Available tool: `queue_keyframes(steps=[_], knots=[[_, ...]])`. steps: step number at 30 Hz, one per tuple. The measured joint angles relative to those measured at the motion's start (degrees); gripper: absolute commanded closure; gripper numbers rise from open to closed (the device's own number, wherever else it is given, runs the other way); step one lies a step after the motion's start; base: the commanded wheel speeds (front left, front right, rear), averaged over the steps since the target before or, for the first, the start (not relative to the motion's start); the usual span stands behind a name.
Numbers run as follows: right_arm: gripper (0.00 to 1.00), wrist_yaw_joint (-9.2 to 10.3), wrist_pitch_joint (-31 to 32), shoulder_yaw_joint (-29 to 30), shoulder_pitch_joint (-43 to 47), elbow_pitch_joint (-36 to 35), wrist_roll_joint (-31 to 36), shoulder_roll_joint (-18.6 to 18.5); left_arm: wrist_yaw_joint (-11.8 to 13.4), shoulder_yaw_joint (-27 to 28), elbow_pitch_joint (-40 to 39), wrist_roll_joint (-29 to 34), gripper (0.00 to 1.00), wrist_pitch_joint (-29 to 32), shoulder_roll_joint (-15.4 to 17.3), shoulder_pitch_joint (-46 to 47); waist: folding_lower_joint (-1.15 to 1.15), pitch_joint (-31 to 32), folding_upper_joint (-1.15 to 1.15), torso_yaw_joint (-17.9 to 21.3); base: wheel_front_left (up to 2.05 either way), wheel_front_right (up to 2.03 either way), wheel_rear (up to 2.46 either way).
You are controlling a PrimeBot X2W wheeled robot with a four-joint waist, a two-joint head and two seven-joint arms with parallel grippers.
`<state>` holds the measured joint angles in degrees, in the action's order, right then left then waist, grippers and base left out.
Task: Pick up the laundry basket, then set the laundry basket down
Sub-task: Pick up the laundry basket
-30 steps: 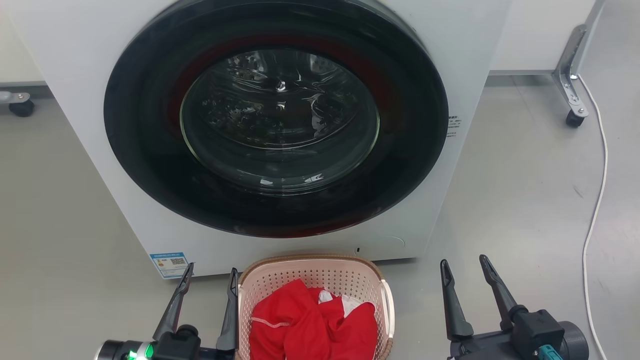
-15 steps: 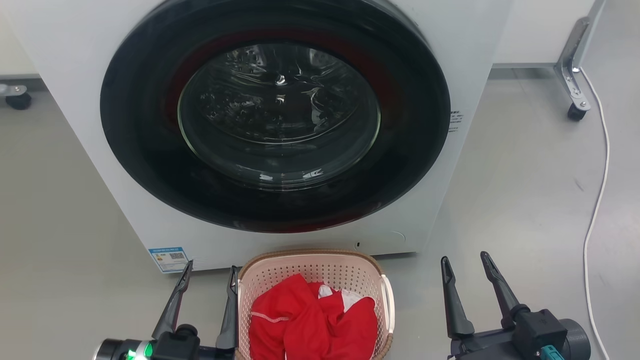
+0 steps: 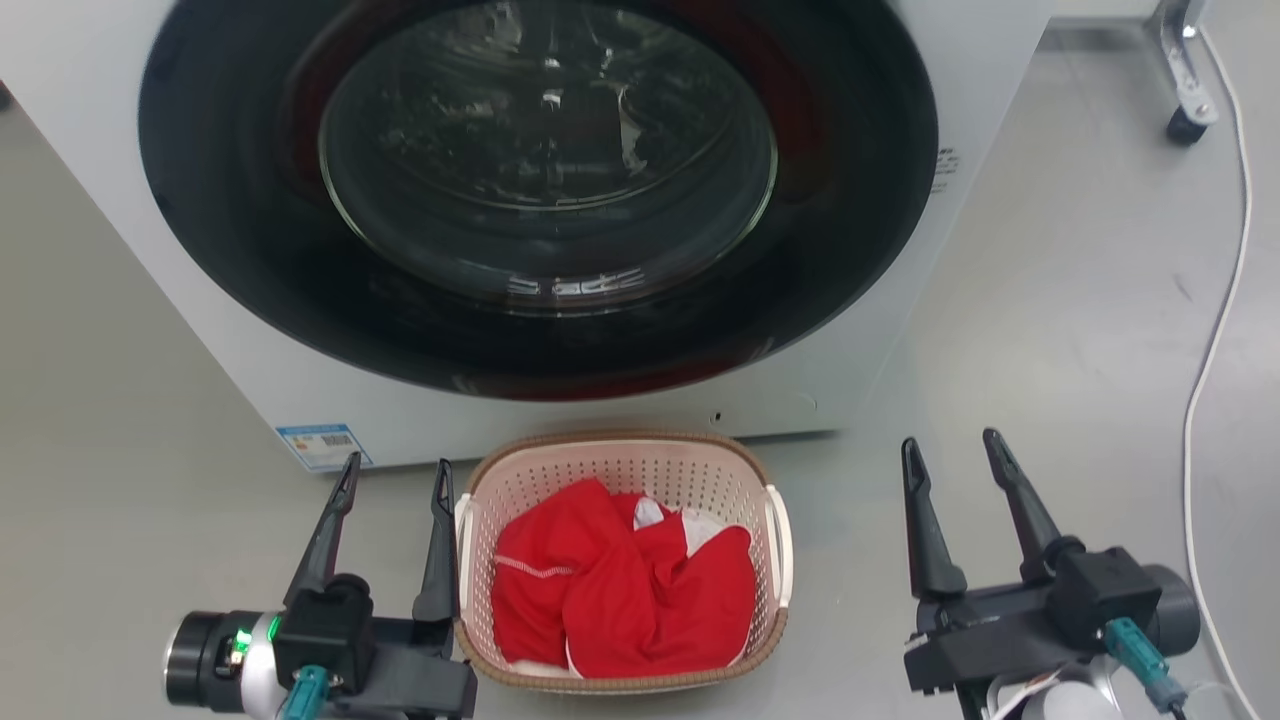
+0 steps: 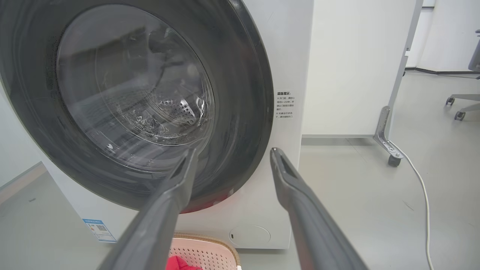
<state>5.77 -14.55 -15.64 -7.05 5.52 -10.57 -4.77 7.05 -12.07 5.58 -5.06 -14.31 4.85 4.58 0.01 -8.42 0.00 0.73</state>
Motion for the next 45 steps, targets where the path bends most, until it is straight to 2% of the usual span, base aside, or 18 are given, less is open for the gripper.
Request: queue_keyframes(steps=[15, 28, 45], knots=[[0.00, -1.79, -0.2, 2.7, -11.6, 11.5, -2.5, 0.0, -1.5, 0.3, 12.4, -2.7, 0.00, 1.1, -1.2, 9.9, 0.01, -12.1, 0.00, 0.2, 0.00, 0.00, 0.00], [0.00, -2.08, -0.2, 2.4, -21.6, 21.3, -3.9, 0.6, -2.0, 0.1, 23.4, -4.7, 0.00, 2.9, -1.8, 18.4, 0.01, -23.1, 0.01, 0.1, 0.00, 0.00, 0.00], [0.00, -2.76, -0.2, 0.4, -33.3, 26.9, -4.1, 0.8, -1.4, 2.0, 31.2, -6.0, 0.00, 2.8, -2.4, 30.7, 0.01, -37.7, 0.00, -1.4, 0.00, 0.00, 0.00]])
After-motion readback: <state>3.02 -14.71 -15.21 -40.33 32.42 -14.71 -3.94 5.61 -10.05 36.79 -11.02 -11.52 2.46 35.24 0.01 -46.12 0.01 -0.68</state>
